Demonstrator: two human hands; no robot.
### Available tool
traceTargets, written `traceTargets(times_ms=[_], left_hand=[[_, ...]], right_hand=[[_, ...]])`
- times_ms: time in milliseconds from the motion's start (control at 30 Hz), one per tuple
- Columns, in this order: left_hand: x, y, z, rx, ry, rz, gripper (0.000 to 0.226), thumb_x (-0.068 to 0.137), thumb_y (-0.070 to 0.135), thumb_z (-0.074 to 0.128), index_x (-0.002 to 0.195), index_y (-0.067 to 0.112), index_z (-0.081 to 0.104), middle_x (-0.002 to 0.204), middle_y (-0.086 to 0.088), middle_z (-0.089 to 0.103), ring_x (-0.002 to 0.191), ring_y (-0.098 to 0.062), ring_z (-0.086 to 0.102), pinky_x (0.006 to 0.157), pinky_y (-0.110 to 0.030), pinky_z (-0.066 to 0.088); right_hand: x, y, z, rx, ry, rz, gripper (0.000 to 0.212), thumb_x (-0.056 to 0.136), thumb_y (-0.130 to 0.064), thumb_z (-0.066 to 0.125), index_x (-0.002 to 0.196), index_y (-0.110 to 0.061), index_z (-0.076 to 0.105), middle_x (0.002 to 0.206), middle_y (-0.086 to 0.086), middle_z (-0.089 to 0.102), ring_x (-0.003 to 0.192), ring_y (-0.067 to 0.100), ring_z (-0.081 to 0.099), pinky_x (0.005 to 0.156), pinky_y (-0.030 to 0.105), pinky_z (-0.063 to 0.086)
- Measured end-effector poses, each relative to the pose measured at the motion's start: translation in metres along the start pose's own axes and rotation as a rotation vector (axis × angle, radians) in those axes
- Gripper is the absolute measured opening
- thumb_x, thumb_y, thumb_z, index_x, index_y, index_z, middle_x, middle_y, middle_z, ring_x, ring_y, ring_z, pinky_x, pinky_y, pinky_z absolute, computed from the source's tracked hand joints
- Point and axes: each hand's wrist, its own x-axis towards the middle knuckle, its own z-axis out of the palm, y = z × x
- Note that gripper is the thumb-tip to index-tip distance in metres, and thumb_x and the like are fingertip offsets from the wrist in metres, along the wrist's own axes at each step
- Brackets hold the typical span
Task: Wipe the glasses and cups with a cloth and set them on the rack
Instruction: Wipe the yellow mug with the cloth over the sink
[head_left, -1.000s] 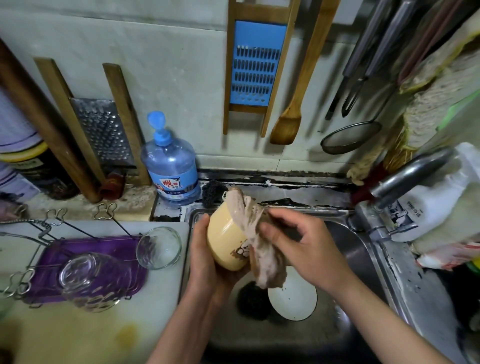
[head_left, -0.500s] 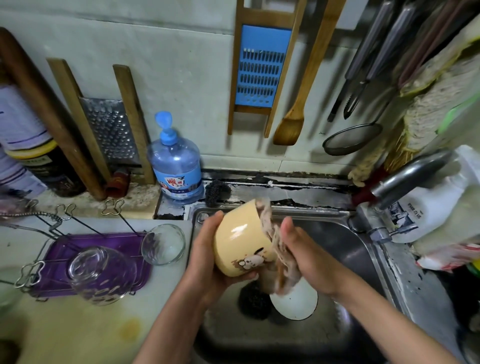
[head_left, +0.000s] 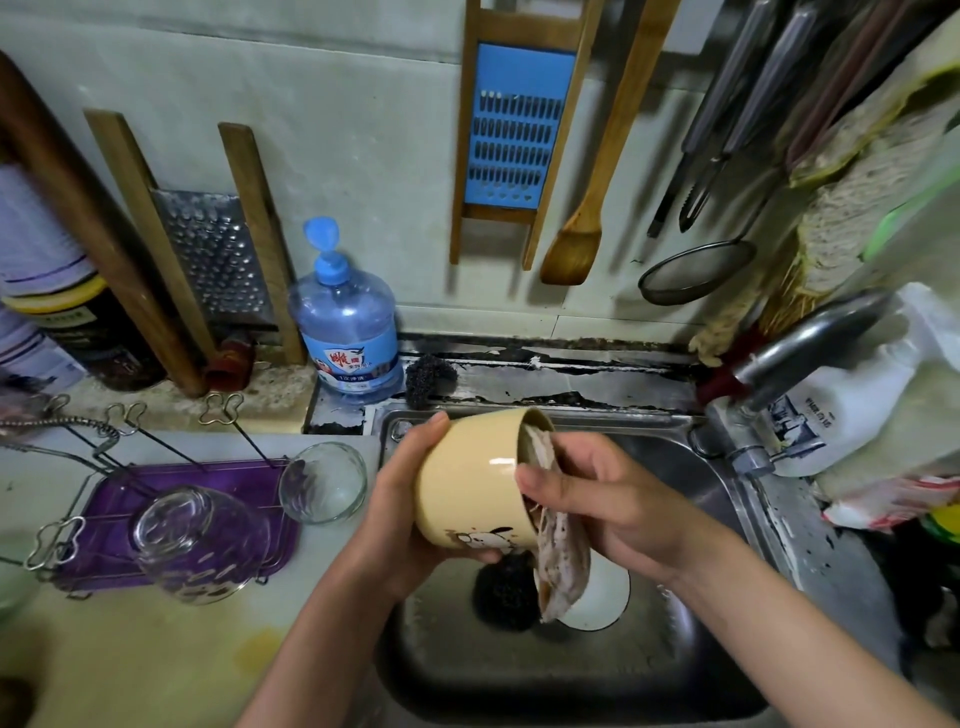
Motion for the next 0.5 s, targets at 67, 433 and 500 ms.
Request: traceTargets(times_ms=[67,433,500], left_hand=[[0.0,0.0,-0.002,-0.053,0.011,-0.021,0.041,0.075,0.054,0.05,0.083,0.025,0.077,0.079,-0.014,0.069,0.062,-0.031,0.066,0.042,-0.031,0.052],[0.005,-0.01,-0.004,-0.267,0.126,-0.104,0.049,0.086,0.06,0.044,0.098,0.018,0.068,0.08,-0.016,0.07,0.061,-0.031,0.067,0.044,-0.032,0.054],[0.004,-0.009,-0.004,-0.242,0.144,-0.068,0.049,0.089,0.058,0.041,0.096,0.018,0.067,0.076,-0.013,0.069,0.059,-0.027,0.066,0.045,-0.031,0.054]], right_hand=[[0.001,-0.001,-0.001,0.082,0.062,-0.02,0.037,0.073,-0.024,0.082,0.101,-0.004,0.069,0.096,0.013,0.072,0.089,0.024,0.07,0.073,0.03,0.057],[-0.001,-0.015,0.021,0.053,0.341,-0.124,0.033,0.082,-0.036,0.06,0.107,-0.014,0.064,0.099,0.002,0.075,0.093,0.019,0.07,0.083,0.035,0.055],[-0.006,-0.01,0.028,-0.252,0.281,-0.084,0.029,0.088,-0.047,0.051,0.108,-0.028,0.061,0.094,-0.009,0.074,0.086,0.008,0.069,0.075,0.023,0.056]])
